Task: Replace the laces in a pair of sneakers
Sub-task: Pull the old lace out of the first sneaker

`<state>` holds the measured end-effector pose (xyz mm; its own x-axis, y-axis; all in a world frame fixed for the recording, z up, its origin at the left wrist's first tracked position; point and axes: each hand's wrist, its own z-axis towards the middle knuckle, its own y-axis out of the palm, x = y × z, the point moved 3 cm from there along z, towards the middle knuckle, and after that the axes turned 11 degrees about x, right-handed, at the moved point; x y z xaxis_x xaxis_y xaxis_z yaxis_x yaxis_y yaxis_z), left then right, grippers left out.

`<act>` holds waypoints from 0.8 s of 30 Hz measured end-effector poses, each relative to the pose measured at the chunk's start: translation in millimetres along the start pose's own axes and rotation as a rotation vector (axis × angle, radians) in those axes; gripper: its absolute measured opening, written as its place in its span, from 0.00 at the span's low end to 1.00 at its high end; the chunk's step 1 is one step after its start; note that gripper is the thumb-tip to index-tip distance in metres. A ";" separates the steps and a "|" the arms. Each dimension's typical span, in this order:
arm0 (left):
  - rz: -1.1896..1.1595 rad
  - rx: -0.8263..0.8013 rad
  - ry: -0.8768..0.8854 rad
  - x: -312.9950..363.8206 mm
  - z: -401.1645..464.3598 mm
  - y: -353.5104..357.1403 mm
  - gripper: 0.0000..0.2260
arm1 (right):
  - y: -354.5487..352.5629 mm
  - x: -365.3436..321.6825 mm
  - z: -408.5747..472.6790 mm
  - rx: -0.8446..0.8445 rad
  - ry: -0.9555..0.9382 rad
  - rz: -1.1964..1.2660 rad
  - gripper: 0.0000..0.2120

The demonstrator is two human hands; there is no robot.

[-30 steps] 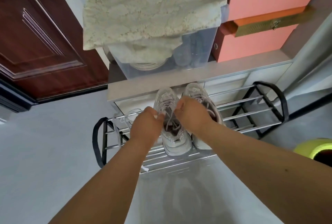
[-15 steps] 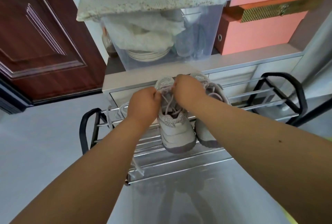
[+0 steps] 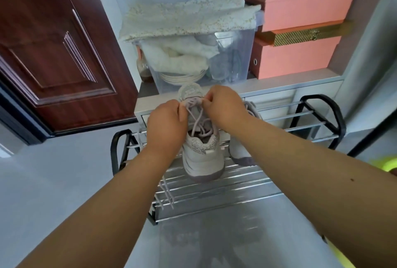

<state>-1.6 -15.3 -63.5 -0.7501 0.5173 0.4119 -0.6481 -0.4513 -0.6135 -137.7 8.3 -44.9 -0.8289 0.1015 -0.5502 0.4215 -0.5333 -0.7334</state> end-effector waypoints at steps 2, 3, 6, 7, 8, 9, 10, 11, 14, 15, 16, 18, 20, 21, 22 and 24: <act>-0.010 0.024 0.004 11.4 -9.7 -21.3 0.14 | -19.2 -10.0 -16.9 -0.002 -0.005 0.039 0.11; -0.017 0.033 0.006 16.6 -15.4 -31.8 0.14 | -28.8 -14.6 -26.7 -0.010 -0.005 0.058 0.13; -0.041 0.080 0.054 32.4 -36.4 -63.9 0.15 | -57.6 -26.7 -59.2 -0.008 -0.031 0.112 0.15; -0.045 0.094 0.074 38.2 -45.0 -75.0 0.15 | -67.2 -29.9 -70.7 -0.001 -0.045 0.131 0.15; -0.044 0.101 0.091 43.6 -53.9 -84.7 0.15 | -76.4 -32.7 -82.4 0.000 -0.059 0.152 0.15; -0.040 0.100 0.103 49.5 -63.4 -94.3 0.15 | -84.8 -35.0 -94.2 -0.008 -0.071 0.173 0.14; -0.039 0.095 0.110 54.8 -73.7 -103.1 0.15 | -92.8 -36.5 -106.9 -0.021 -0.078 0.191 0.13; -0.044 0.094 0.120 59.6 -84.6 -111.9 0.15 | -99.8 -37.0 -119.3 -0.034 -0.080 0.208 0.13; -0.056 0.101 0.154 72.5 -117.8 -135.4 0.17 | -115.9 -36.6 -155.2 -0.054 -0.089 0.233 0.14; -0.052 0.104 0.157 75.5 -128.7 -141.4 0.17 | -119.9 -36.3 -166.8 -0.055 -0.097 0.239 0.15; -0.048 0.109 0.163 78.5 -139.7 -146.8 0.16 | -123.8 -35.9 -177.9 -0.057 -0.105 0.246 0.14; -0.047 0.113 0.168 83.7 -160.2 -156.3 0.17 | -130.1 -34.7 -198.7 -0.059 -0.117 0.250 0.15; -0.046 0.125 0.171 87.6 -178.4 -165.0 0.18 | -134.9 -33.3 -217.3 -0.059 -0.123 0.239 0.15; -0.043 0.136 0.176 89.3 -187.1 -169.4 0.19 | -136.9 -32.6 -226.0 -0.060 -0.121 0.233 0.15; -0.040 0.144 0.183 91.1 -195.0 -173.7 0.19 | -138.8 -31.9 -234.1 -0.061 -0.119 0.230 0.14; -0.029 0.156 0.206 94.8 -209.2 -182.0 0.19 | -143.0 -31.6 -249.4 -0.065 -0.120 0.223 0.15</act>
<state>72.7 268.0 -53.8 -0.6985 0.6618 0.2724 -0.6936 -0.5323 -0.4854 -80.1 290.7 -22.3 -0.7491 -0.1144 -0.6525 0.6178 -0.4761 -0.6258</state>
